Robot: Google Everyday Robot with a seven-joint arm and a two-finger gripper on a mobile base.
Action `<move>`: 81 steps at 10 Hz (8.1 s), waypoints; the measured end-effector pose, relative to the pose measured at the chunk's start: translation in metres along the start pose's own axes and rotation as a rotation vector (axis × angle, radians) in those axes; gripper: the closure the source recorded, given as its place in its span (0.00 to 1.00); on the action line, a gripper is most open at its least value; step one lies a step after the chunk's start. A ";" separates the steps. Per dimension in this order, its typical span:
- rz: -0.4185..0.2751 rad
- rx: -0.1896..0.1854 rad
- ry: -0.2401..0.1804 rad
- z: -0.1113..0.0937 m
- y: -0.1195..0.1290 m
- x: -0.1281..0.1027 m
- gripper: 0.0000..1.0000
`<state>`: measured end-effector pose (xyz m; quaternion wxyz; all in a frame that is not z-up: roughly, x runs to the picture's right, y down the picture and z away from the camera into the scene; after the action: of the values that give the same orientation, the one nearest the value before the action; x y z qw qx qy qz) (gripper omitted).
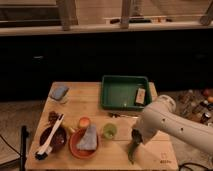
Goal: Stack cups into tray
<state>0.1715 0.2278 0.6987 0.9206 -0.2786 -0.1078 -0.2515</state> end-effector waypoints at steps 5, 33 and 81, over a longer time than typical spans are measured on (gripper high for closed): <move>-0.070 0.022 0.015 -0.021 -0.031 -0.024 1.00; -0.352 0.021 -0.077 -0.029 -0.124 -0.094 1.00; -0.204 -0.031 -0.294 0.066 -0.110 -0.095 0.81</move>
<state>0.0289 0.2241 0.7710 0.8603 -0.3140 -0.2649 -0.3019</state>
